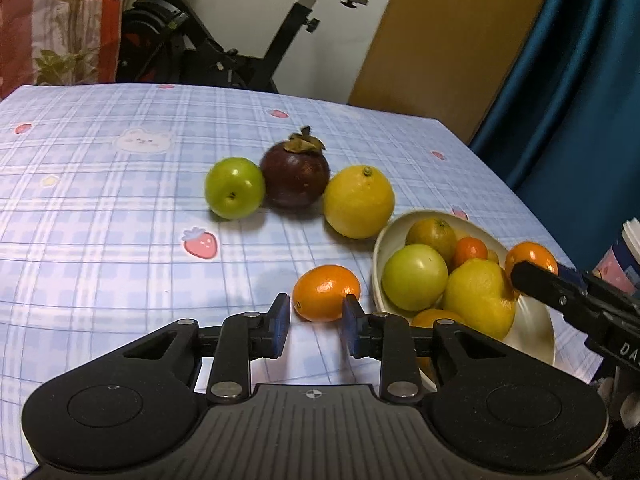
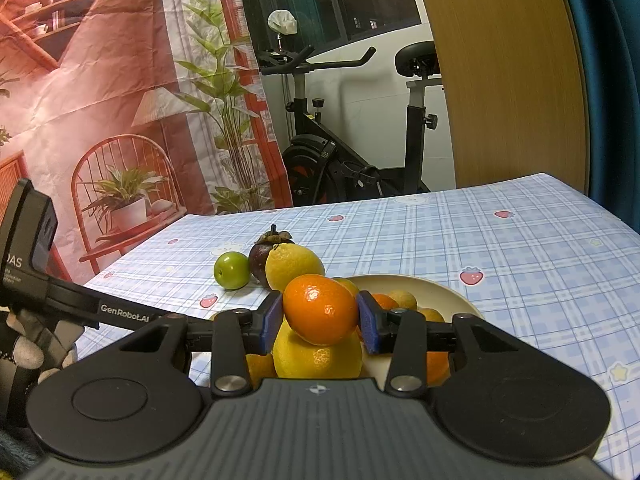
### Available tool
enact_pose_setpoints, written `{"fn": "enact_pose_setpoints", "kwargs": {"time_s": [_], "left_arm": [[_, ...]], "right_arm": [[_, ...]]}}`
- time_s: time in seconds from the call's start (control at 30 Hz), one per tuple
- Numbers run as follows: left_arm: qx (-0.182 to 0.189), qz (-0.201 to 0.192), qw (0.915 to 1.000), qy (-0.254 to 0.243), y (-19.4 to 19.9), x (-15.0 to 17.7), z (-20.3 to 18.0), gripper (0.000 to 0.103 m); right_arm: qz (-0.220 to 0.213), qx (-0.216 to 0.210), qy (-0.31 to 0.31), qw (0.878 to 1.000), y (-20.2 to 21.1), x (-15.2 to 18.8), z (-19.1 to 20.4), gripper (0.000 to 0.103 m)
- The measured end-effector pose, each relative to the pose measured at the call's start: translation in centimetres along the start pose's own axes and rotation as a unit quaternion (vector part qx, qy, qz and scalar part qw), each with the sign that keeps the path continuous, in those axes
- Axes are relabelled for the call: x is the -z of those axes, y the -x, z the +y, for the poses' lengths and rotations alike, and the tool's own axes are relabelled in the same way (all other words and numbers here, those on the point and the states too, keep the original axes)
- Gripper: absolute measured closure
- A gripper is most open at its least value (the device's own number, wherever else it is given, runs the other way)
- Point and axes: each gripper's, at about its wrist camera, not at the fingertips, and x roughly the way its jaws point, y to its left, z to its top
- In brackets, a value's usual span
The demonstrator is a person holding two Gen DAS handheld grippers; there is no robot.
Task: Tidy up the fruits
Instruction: 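Close the left tool on the tangerine while the right tool holds its tangerine, then carry the left tool's tangerine over the cream plate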
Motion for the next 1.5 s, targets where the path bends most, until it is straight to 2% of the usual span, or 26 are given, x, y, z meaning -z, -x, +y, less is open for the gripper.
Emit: {"fn": "enact_pose_setpoints", "kwargs": {"time_s": [0.2,0.4,0.5,0.6,0.67,0.7,0.77,0.87,0.97,1.0,1.07,1.1,1.33,1.5], "left_arm": [[-0.039,-0.006,0.9992,0.002,0.3,-0.6,0.8,0.073],[-0.015,-0.027,0.9995,0.009,0.7,-1.5,0.7,0.072],[-0.009,-0.021,0.9996,0.019,0.0,-1.9,0.4,0.071],[-0.011,-0.007,0.9993,0.035,-0.8,-2.0,0.0,0.066],[-0.015,0.002,0.9985,0.053,-1.2,-2.0,-0.2,0.054],[-0.013,0.007,0.9979,0.063,-1.3,-1.9,-0.1,0.053],[-0.012,0.016,0.9975,0.068,-1.5,-1.7,-0.4,0.053],[-0.028,0.027,0.998,0.05,-1.8,-1.2,-0.8,0.053],[-0.027,0.026,0.9974,0.062,-2.0,-1.0,-0.4,0.053],[-0.025,0.025,0.9973,0.065,-2.0,-1.1,-0.3,0.054],[-0.015,0.022,0.9975,0.066,-1.9,-1.0,-0.3,0.062],[-0.019,0.02,0.9978,0.06,-1.8,-1.0,-0.5,0.062],[-0.044,-0.011,0.9984,0.034,0.1,-0.5,-1.1,0.063],[-0.039,-0.043,0.9983,0.012,1.9,-1.1,-2.2,0.063]], "right_arm": [[0.001,0.0,0.001,1.0,0.0,0.0,0.1,0.06],[0.001,0.0,0.001,1.0,0.0,0.0,0.1,0.06],[0.001,-0.001,0.0,1.0,-0.1,0.0,0.1,0.06],[0.001,-0.001,0.0,1.0,-0.1,0.0,0.1,0.06],[0.001,-0.001,0.0,1.0,-0.1,0.0,0.1,0.06],[0.001,-0.001,0.0,1.0,-0.1,0.0,0.1,0.06],[0.001,-0.001,0.0,1.0,-0.1,0.0,0.1,0.06],[0.001,-0.001,-0.001,1.0,-0.1,0.0,0.1,0.06],[0.001,-0.001,-0.001,1.0,-0.1,0.0,0.1,0.06],[0.001,-0.001,-0.001,1.0,-0.1,0.0,0.1,0.06],[0.001,-0.001,-0.001,1.0,-0.1,0.0,0.1,0.06],[0.001,-0.001,-0.001,1.0,-0.1,0.0,0.2,0.06],[0.0,-0.001,-0.001,1.0,-0.1,0.0,0.1,0.06],[0.0,-0.001,-0.001,1.0,0.0,0.0,0.1,0.06]]}}
